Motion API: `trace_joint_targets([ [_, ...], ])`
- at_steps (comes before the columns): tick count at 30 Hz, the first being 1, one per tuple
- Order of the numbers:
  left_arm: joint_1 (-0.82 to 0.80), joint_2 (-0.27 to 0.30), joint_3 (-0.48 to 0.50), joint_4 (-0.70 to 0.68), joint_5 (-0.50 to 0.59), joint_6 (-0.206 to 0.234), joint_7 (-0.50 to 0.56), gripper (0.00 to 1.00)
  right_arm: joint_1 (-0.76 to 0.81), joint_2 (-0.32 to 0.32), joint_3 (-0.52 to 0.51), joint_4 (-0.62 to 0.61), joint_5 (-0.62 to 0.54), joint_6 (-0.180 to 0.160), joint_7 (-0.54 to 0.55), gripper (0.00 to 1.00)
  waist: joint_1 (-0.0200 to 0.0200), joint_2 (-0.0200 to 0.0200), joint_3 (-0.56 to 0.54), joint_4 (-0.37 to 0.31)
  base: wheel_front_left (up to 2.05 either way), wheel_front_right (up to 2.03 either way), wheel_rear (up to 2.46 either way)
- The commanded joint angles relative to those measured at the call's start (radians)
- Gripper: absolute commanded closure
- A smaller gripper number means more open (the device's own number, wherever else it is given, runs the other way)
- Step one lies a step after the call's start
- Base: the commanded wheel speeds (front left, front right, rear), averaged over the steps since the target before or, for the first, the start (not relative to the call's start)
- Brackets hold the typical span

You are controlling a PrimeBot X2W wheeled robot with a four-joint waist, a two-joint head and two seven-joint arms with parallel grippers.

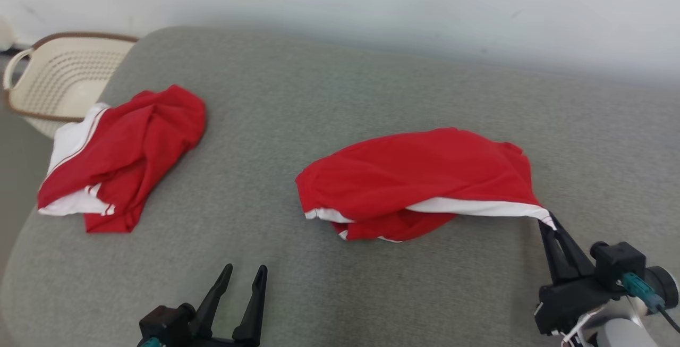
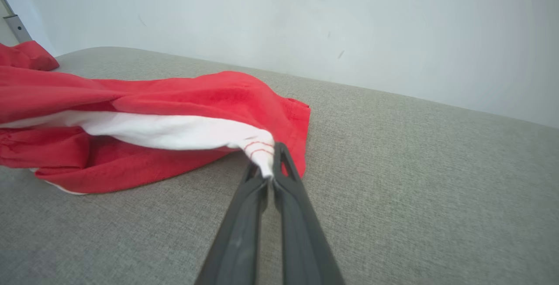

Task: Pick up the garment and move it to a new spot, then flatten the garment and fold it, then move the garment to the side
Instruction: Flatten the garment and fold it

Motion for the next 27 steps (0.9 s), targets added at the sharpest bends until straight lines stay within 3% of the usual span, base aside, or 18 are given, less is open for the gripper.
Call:
trace_joint_targets([
  [1,0.011,0.001,0.000,0.004,-0.010,-0.001,-0.004,0.00,0.034,-0.023,0.004,-0.034,0.015,-0.001,-0.001,1.00,0.0000,-0.0001,-0.045,-0.092,0.00,0.00,0.00],
  [8,0.021,0.001,-0.012,0.020,-0.036,-0.001,-0.004,0.00,0.116,-0.101,0.041,-0.051,0.067,-0.001,-0.001,1.00,0.0000,-0.0001,-0.063,-0.170,0.00,0.00,0.00],
  [18,0.035,0.000,-0.019,0.039,-0.038,-0.001,-0.004,0.00,0.190,-0.156,0.081,0.022,0.084,-0.001,-0.001,1.00,0.0000,-0.0001,-0.087,-0.184,0.00,0.00,0.00],
  [19,0.037,0.000,-0.021,0.040,-0.037,-0.001,-0.004,0.00,0.194,-0.157,0.081,0.028,0.087,-0.001,-0.001,0.89,0.0000,-0.0001,-0.089,-0.183,0.00,0.00,0.00],
  [20,0.039,0.000,-0.023,0.043,-0.037,-0.001,-0.004,0.00,0.199,-0.156,0.074,0.033,0.091,-0.001,-0.001,0.49,0.0000,-0.0001,-0.091,-0.184,0.00,0.00,0.00],
  [21,0.042,0.000,-0.024,0.045,-0.039,-0.001,-0.004,0.00,0.203,-0.155,0.069,0.038,0.093,-0.001,-0.001,0.00,0.0000,-0.0001,-0.093,-0.185,0.00,0.00,0.00],
  [27,0.040,0.000,-0.022,0.059,-0.038,-0.002,-0.004,0.00,0.217,-0.142,0.016,0.036,0.074,-0.001,-0.001,0.00,0.0000,-0.0001,-0.100,-0.200,0.00,0.00,0.00],
])
